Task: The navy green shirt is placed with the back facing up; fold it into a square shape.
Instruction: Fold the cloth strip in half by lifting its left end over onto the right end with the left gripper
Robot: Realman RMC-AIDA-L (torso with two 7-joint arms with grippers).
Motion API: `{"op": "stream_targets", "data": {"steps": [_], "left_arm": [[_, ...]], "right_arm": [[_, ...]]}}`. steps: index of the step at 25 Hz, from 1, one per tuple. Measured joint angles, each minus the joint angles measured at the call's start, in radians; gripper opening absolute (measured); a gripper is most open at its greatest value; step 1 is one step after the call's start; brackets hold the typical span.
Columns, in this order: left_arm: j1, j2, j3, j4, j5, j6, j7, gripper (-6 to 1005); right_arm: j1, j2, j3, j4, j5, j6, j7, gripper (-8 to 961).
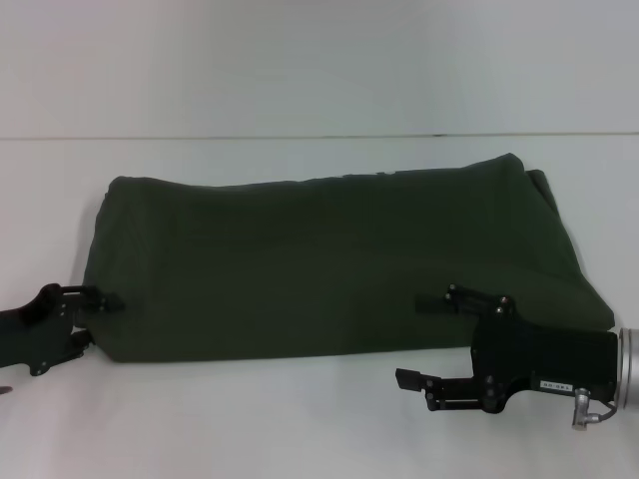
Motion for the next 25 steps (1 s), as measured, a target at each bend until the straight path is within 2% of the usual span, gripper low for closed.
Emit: {"op": "stream_targets", "data": {"steps": [5, 8, 18, 25], "left_arm": [[-0.002, 0.000, 0.012, 0.002, 0.000, -0.005, 0.002, 521], [0.000, -0.001, 0.013, 0.003, 0.000, -0.006, 0.002, 302], [0.006, -0.004, 0.014, 0.005, -0.007, -0.005, 0.031, 70], [0.014, 0.008, -0.006, 0.027, 0.002, -0.014, 0.070, 16]], "right_arm": [[-0.001, -0.001, 0.000, -0.001, 0.002, -0.003, 0.013, 931], [-0.002, -0.001, 0.000, -0.001, 0.004, -0.003, 0.013, 931], [-0.002, -0.001, 0.000, -0.001, 0.013, -0.015, 0.014, 931], [-0.013, -0.004, 0.000, -0.002, 0.040, -0.024, 0.014, 930]]}}
